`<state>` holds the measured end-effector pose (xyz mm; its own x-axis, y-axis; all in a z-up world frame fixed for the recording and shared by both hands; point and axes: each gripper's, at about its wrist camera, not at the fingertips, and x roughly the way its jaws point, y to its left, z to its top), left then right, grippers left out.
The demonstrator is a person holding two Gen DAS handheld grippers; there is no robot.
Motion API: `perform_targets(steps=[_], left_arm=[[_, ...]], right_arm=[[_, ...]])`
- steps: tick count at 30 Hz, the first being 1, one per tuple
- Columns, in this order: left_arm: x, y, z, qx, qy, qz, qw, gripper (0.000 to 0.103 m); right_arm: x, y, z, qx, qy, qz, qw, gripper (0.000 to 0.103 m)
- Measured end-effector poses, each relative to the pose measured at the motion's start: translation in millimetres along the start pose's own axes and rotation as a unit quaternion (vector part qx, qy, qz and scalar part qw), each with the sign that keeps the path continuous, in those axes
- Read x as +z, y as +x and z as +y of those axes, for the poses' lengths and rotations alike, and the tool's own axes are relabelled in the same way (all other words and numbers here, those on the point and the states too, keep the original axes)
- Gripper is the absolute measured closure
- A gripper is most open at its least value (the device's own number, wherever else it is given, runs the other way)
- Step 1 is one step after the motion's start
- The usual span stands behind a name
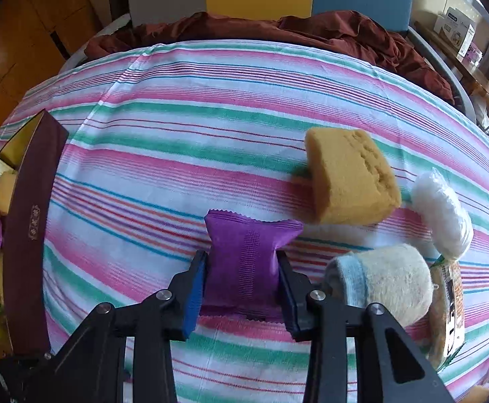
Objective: Organize objects
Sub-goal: 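Grasp the second purple packet with the right tool while the left tool holds the white ball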
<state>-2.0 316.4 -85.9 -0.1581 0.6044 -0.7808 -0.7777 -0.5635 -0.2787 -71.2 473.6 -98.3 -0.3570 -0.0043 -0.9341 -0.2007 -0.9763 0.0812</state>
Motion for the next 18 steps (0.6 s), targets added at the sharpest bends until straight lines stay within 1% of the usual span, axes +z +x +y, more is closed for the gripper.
perform_targets(steps=[3, 5, 7, 9, 13, 16, 18], left_arm=[[-2, -1, 0, 0.003, 0.004, -0.005, 1.0, 0.065], [-5, -2, -3, 0.011, 0.015, -0.01, 0.9998, 0.065], [-9, -2, -8, 0.02, 0.025, -0.014, 0.9994, 0.065], [-10, -1, -11, 0.027, 0.032, -0.016, 0.999, 0.066], [-10, -1, -16, 0.039, 0.039, -0.016, 0.9984, 0.066], [-12, -8, -21, 0.054, 0.049, -0.011, 0.9973, 0.067], [-14, -15, -24, 0.043, 0.046, -0.009, 0.998, 0.067]], right_arm=[[-22, -11, -1, 0.019, -0.002, 0.006, 1.0, 0.065], [-37, -16, -5, 0.029, 0.006, 0.008, 1.0, 0.065], [-49, -16, -6, 0.028, 0.012, 0.016, 0.999, 0.064], [-51, -16, -5, 0.018, 0.007, 0.014, 1.0, 0.064], [-48, -14, -7, 0.02, 0.01, 0.01, 1.0, 0.064], [-44, -15, -5, 0.017, 0.013, 0.006, 1.0, 0.065], [-44, -15, -6, 0.012, 0.01, 0.005, 1.0, 0.064]])
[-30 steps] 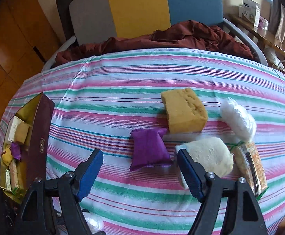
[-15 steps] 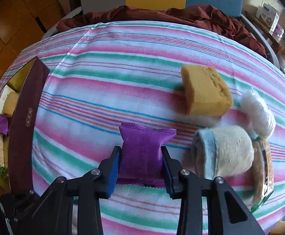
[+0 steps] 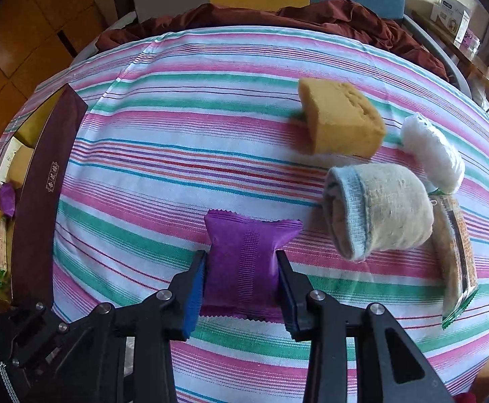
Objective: Organize objects
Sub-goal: 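Grasp the second purple packet with the right tool while the left tool holds the white ball, then lower the white ball into the gold tray and open the left tool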
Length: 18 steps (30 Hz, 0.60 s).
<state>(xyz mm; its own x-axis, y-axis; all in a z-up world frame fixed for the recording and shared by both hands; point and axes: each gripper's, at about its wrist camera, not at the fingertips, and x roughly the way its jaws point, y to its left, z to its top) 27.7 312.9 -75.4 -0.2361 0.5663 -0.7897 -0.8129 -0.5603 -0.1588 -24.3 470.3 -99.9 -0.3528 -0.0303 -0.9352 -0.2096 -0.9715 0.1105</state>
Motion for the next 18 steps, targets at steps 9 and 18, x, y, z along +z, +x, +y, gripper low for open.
perform_targets(steps=[9, 18], left_arm=[[6, -76, 28, 0.001, -0.033, -0.068, 0.9972, 0.067], [-8, -131, 160, 0.092, -0.2, -0.098, 0.9705, 0.067]], right_arm=[[-2, -2, 5, -0.02, -0.02, -0.004, 1.0, 0.065], [-2, 0, 12, -0.03, -0.028, -0.004, 0.999, 0.064]])
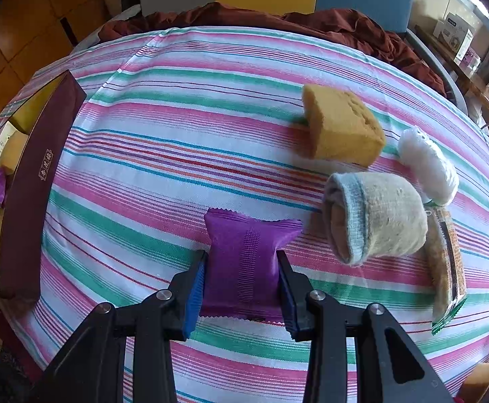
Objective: Organize objects
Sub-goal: 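Lower the white ball into the gold tray and open the left tool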
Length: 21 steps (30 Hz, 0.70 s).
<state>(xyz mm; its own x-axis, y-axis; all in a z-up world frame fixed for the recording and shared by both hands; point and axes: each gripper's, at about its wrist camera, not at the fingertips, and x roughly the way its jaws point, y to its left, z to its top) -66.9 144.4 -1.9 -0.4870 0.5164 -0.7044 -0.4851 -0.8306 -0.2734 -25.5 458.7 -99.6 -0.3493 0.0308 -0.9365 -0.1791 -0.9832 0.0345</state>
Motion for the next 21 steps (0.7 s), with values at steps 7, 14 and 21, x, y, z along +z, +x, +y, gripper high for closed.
perform_targets(steps=[7, 14, 21], left_arm=[[-31, 4, 68, 0.045, -0.111, 0.057, 0.9911, 0.066], [-38, 20, 82, 0.053, -0.142, 0.081, 0.9852, 0.066], [-44, 20, 83, 0.068, -0.139, 0.078, 0.9849, 0.053]], right_arm=[[-2, 0, 1, -0.005, -0.004, -0.001, 1.0, 0.064], [0, 2, 3, -0.008, -0.006, 0.0, 1.0, 0.064], [0, 2, 2, -0.007, -0.006, 0.0, 1.0, 0.064]])
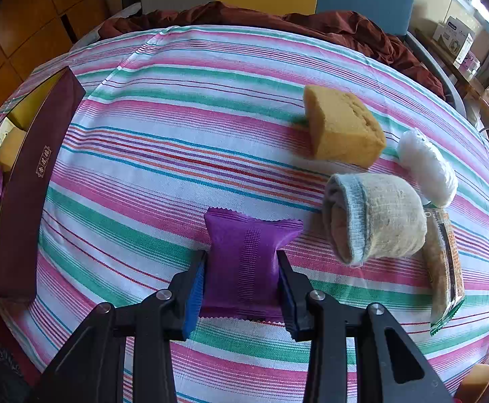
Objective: Organize objects
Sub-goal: 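Lower the white ball into the gold tray and open the left tool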
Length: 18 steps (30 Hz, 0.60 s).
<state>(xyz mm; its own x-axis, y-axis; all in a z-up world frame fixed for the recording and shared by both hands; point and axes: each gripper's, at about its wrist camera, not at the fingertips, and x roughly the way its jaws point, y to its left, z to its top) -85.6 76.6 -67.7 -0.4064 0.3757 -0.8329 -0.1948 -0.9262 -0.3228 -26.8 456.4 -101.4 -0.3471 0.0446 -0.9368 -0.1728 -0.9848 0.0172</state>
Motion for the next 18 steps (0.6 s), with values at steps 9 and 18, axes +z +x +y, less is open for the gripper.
perform_targets(steps=[9, 18], left_arm=[[-9, -22, 1, 0.044, 0.035, -0.042, 0.9975, 0.045], [-20, -56, 1, 0.076, 0.069, -0.094, 0.9903, 0.03]], right_arm=[[-2, 1, 0, -0.003, -0.003, -0.001, 1.0, 0.064], [-1, 1, 6, -0.016, -0.004, -0.004, 1.0, 0.065]])
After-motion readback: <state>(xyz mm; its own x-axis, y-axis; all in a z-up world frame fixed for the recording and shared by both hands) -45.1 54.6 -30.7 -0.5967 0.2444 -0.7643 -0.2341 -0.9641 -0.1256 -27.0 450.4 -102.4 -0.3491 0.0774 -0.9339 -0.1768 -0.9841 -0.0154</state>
